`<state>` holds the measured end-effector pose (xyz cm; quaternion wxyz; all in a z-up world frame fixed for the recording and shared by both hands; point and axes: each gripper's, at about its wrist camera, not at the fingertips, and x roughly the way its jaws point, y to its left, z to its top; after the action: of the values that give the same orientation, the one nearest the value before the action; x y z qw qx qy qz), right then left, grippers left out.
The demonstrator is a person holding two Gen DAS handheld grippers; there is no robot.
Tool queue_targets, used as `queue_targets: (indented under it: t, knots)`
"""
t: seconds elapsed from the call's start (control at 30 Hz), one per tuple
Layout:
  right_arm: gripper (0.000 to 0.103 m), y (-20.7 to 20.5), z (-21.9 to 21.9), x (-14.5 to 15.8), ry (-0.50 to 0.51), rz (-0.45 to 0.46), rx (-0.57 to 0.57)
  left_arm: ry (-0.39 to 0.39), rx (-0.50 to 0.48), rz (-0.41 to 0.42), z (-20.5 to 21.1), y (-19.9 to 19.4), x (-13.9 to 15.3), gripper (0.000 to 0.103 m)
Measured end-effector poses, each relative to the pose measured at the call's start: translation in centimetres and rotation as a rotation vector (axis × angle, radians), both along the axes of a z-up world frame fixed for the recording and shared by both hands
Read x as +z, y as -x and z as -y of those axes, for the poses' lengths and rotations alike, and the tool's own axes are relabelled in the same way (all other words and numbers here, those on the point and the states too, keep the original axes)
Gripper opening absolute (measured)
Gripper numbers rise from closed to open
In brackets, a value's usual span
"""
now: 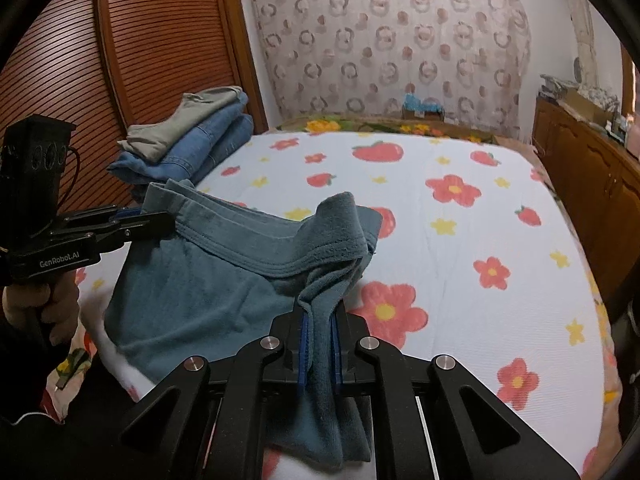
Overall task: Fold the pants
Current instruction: 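Grasp the shorts edge with the right gripper and lift it, then lift the folded shorts with both grippers and carry them toward the jeans stack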
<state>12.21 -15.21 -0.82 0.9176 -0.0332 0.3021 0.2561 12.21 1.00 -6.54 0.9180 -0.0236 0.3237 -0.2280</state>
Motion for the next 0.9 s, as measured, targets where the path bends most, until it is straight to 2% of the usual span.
queue_targets:
  t: [0.5, 0.9]
  knots:
    - [0.009, 2.3, -0.2, 2.9, -0.009, 0.111, 0.027, -0.008, 0.045, 0.123, -1.0, 3.9, 3.9, 0.021]
    - [0.009, 2.4, -0.6, 4.7, -0.006, 0.173, 0.063, -0.024, 0.073, 0.177, -2.1, 4.0, 5.8, 0.021]
